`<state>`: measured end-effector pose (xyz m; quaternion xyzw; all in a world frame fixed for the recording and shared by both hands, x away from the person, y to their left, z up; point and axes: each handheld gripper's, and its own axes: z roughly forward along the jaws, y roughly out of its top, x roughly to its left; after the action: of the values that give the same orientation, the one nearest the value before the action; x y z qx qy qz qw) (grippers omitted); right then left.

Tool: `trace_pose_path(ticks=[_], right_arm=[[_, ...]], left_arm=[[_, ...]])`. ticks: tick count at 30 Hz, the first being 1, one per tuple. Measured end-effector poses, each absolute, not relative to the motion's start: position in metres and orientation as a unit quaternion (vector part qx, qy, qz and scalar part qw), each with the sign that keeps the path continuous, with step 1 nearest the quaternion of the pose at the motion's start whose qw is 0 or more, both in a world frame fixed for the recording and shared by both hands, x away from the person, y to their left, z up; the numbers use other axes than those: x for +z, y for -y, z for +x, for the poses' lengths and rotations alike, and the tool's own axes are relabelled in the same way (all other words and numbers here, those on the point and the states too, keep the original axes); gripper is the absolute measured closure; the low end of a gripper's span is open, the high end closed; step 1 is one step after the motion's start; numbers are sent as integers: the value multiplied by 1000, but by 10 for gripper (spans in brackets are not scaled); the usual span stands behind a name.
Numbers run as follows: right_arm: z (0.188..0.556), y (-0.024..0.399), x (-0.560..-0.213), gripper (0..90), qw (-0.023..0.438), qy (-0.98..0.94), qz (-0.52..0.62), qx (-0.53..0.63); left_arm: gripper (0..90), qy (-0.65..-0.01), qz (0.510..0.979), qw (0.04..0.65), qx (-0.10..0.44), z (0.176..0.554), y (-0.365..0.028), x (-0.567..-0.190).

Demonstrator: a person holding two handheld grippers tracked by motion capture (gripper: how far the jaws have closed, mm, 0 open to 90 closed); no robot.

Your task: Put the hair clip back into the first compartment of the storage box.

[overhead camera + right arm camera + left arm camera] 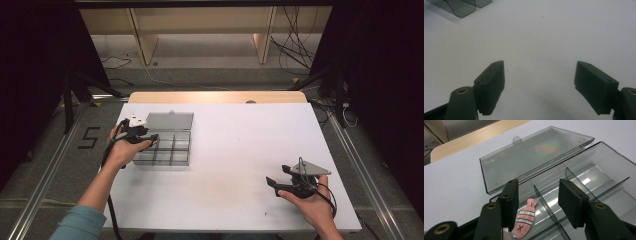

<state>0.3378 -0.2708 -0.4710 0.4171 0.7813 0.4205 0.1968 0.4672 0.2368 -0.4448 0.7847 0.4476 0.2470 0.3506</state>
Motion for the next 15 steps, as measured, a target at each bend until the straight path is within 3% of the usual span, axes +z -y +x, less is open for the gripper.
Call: trace_pose_path(ticks=[15], right_arm=[[339,275,-471,253,198,-776,423,424]], left_arm=[[349,-446,779,381,222,458,-223,-432]])
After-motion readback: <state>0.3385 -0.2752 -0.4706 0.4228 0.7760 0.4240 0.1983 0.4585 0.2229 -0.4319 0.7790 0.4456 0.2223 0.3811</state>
